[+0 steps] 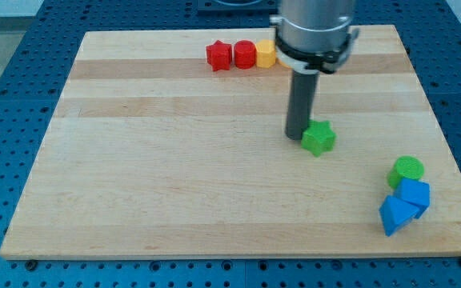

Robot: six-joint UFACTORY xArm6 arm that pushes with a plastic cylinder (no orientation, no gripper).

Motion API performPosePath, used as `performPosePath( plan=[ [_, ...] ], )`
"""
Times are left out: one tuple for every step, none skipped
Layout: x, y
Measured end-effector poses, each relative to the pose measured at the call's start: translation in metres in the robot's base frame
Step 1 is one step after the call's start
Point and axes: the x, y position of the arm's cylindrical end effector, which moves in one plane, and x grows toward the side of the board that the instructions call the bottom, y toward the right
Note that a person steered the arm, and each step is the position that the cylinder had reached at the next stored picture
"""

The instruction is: Slide the yellow heart closer to the group of blocks

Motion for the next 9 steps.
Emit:
performPosePath(
  plan=[
    [0.008, 0.028],
    [0.009, 0.052],
    [0.014, 0.075],
    [0.014, 0.084],
    [0.002, 0.08],
    [-0.04, 0.06],
    [-0.083, 0.058],
    [-0.136, 0.058],
    [-0.186, 0.052]
  ],
)
